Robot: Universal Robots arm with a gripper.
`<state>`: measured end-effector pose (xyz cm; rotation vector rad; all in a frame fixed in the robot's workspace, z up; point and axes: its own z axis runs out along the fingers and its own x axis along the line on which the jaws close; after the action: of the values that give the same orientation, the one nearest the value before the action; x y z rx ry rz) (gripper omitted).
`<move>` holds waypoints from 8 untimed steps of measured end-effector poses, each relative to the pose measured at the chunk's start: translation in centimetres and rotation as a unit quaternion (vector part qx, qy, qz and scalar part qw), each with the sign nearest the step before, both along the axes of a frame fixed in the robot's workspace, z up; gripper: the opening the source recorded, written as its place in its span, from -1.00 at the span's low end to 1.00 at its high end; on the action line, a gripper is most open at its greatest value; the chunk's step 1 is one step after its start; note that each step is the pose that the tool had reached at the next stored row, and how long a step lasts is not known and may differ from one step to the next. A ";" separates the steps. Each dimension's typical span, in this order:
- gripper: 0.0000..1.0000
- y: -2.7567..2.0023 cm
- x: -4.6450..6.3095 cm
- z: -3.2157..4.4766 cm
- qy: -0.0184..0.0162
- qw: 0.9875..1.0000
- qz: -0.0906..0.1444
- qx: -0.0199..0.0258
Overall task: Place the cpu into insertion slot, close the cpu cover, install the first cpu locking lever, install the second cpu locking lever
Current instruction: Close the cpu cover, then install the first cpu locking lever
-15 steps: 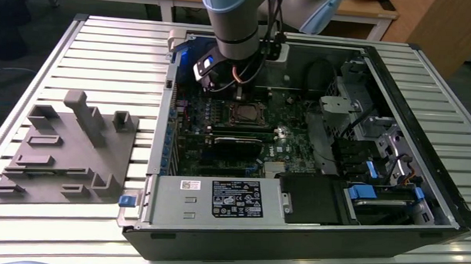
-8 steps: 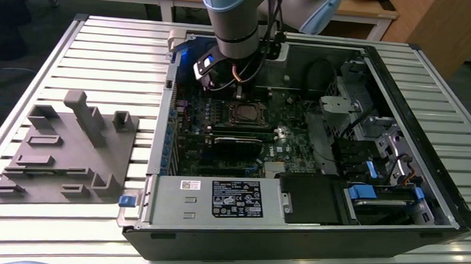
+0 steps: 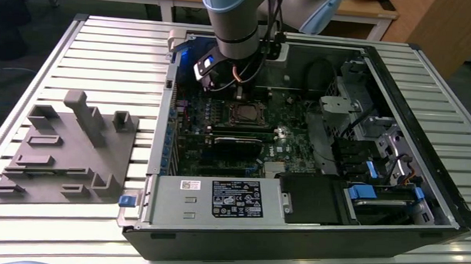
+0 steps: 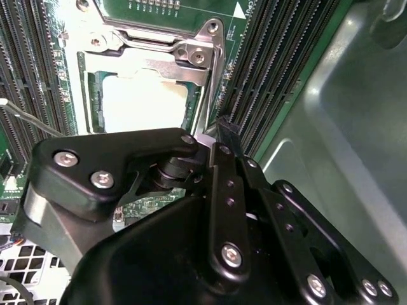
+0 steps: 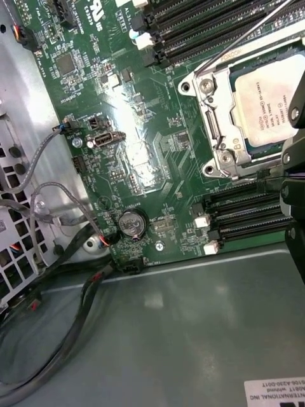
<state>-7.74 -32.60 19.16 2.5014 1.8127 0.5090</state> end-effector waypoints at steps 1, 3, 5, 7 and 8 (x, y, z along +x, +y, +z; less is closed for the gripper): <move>-0.79 0.00 0.0 -0.02 0.000 1.000 0.002 0.000; -0.79 0.01 0.0 -0.06 -0.001 1.000 0.007 0.000; -0.79 0.01 0.0 -0.08 -0.001 1.000 0.013 0.000; -0.79 0.01 0.0 -0.10 -0.001 1.000 0.017 0.000; -0.79 0.00 0.0 -0.11 -0.001 1.000 0.018 -0.001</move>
<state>-7.73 -32.60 19.05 2.4713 1.8600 0.5104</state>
